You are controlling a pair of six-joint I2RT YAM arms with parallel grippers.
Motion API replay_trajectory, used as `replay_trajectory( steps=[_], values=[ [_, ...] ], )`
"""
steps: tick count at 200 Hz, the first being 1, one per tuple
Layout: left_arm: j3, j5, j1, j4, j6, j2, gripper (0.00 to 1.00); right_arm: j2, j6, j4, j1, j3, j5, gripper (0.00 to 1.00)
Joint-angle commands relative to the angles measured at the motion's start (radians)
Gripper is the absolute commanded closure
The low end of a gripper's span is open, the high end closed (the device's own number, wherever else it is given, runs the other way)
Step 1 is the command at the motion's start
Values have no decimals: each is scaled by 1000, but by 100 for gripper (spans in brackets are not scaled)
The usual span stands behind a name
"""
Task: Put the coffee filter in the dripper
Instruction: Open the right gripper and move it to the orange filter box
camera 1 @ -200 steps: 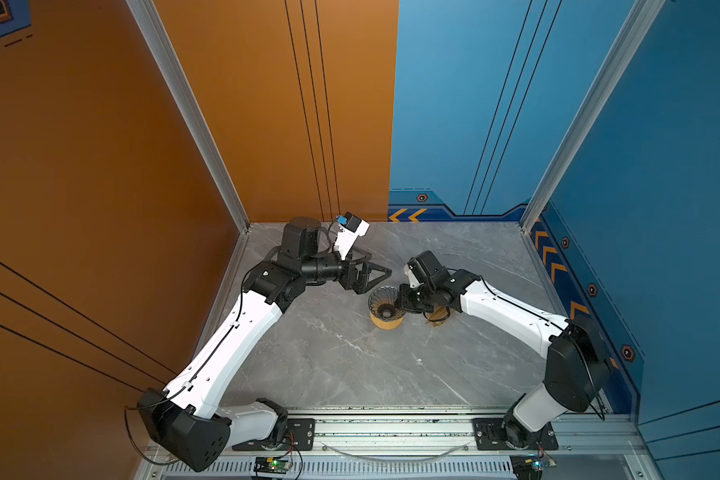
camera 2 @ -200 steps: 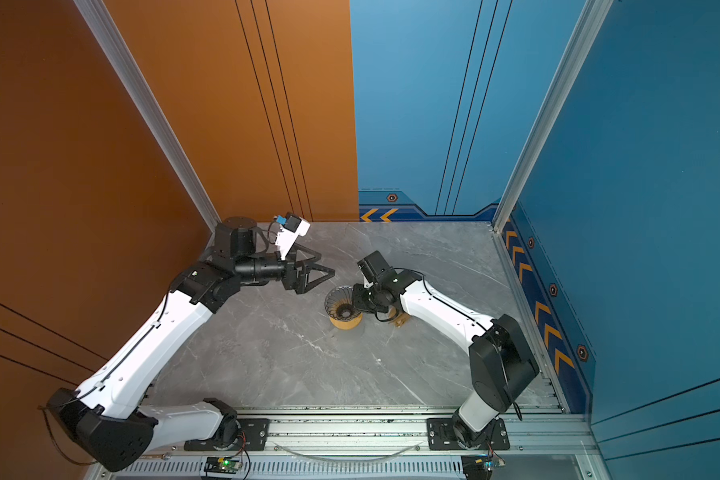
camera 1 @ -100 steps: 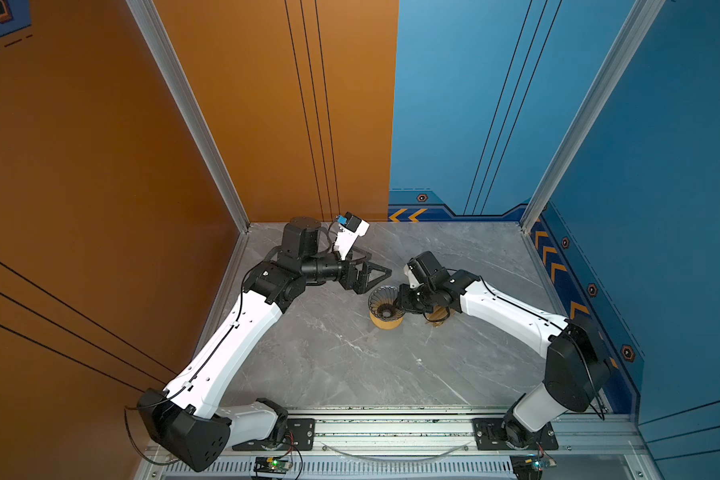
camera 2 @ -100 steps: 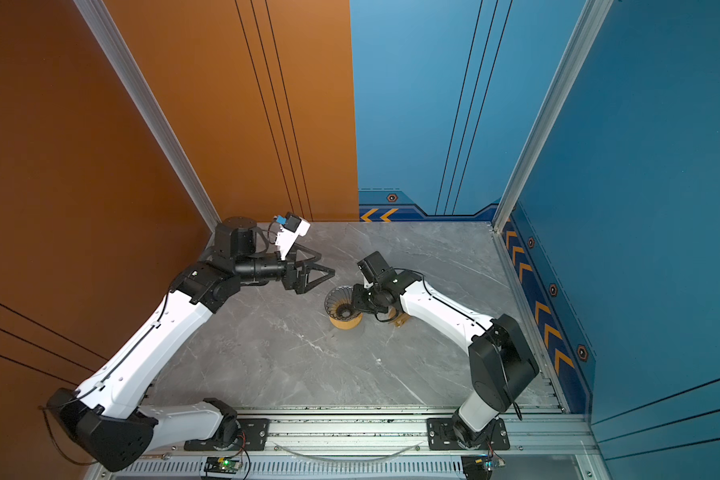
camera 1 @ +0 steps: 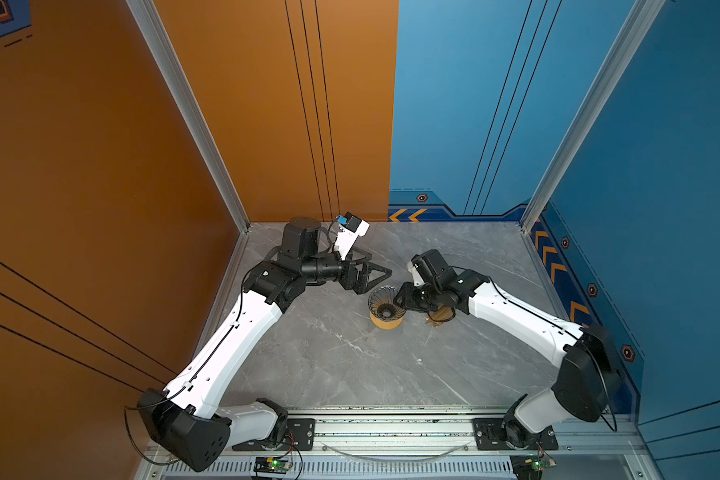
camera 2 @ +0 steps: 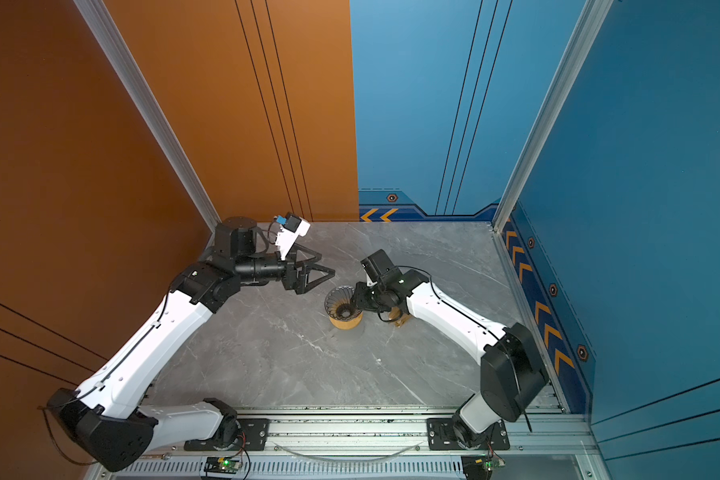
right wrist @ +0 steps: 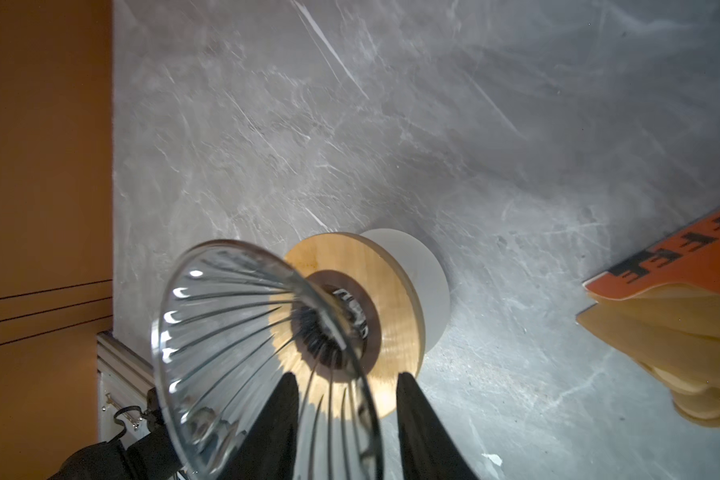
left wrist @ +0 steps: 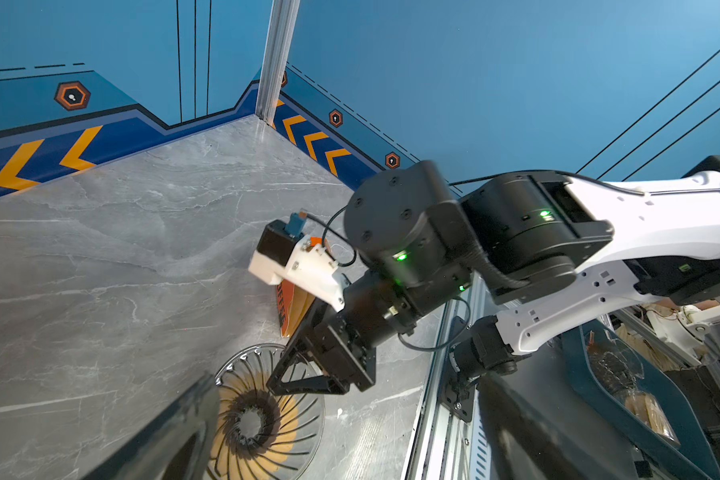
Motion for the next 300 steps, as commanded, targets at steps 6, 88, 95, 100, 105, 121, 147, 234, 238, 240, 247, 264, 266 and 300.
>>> replay_trajectory(
  steps=[6, 88, 95, 100, 105, 121, 147, 234, 238, 240, 247, 264, 266, 300],
  values=[
    [-9, 21, -2, 19, -9, 3, 2, -131, -26, -28, 9, -37, 73, 56],
    [-13, 30, -5, 36, -30, 28, 2, -458, -33, -121, 0, -225, 291, 65],
    [-14, 28, -8, 36, -30, 27, 2, -467, -37, -128, -7, -235, 302, 68],
    [-15, 27, -9, 36, -30, 26, 2, -470, -37, -132, -13, -238, 309, 69],
    [-16, 26, -9, 38, -30, 24, 2, -472, -38, -139, -18, -242, 315, 69],
    [-16, 27, -10, 41, -32, 16, 2, -464, -47, -142, -46, -247, 320, 72],
    [-37, 27, -10, 74, -42, 0, 2, -431, -58, -143, -93, -238, 330, 76],
    [-53, 55, -19, 116, -73, -1, 2, -268, -52, -116, -160, -205, 394, 82],
    [-52, 56, -20, 115, -73, 0, 2, -264, -52, -111, -166, -209, 391, 82],
    [-52, 57, -22, 116, -73, -1, 2, -262, -53, -108, -169, -210, 390, 82],
    [-50, 60, -23, 115, -74, -2, 2, -258, -52, -101, -182, -214, 383, 82],
    [-50, 64, -25, 116, -76, -6, 2, -248, -66, -79, -207, -219, 376, 84],
    [-50, 63, -25, 116, -76, -7, 2, -246, -68, -79, -211, -219, 374, 84],
    [-50, 61, -27, 116, -75, -9, 2, -207, -108, -77, -256, -188, 342, 89]
  ],
)
